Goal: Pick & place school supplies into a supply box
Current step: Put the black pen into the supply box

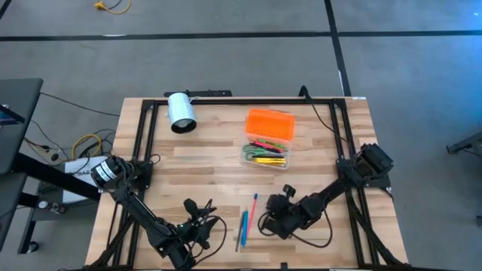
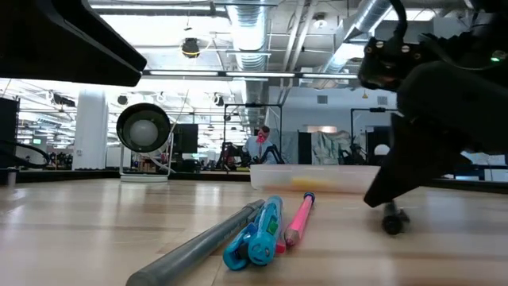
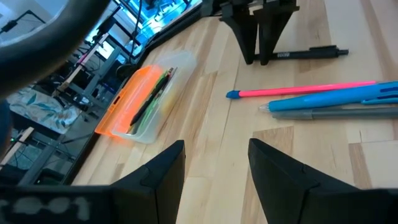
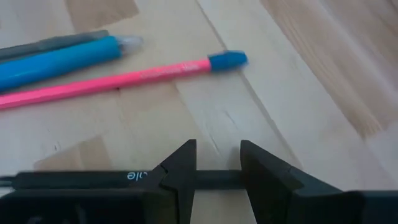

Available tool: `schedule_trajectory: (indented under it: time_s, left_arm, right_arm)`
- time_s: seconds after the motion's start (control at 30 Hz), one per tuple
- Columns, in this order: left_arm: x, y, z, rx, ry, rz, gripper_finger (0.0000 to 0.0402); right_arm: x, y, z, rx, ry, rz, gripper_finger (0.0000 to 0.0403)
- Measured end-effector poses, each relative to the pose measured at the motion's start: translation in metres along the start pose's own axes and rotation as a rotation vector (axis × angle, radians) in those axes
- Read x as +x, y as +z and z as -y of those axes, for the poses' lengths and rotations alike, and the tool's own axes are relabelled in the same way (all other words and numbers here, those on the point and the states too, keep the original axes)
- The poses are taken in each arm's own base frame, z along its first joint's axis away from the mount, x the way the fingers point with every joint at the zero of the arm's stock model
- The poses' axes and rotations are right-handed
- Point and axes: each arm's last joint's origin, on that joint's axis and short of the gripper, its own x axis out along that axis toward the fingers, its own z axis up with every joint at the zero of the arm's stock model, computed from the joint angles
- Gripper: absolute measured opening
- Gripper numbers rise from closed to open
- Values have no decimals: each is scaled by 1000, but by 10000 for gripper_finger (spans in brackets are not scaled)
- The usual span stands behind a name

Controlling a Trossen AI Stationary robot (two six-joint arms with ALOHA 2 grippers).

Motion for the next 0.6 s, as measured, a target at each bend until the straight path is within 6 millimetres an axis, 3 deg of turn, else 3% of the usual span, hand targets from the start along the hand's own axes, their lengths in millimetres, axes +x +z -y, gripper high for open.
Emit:
schedule_trajectory:
  time_s: [0.27, 0.6]
  left_arm:
    - [0, 0, 0, -3, 0, 0, 168]
    - [0, -1, 0, 0, 1, 0, 168]
  right_arm:
    - [-11, -14, -3, 66, -45, 40, 118]
    - [-52, -7, -3, -300, -36, 169, 118]
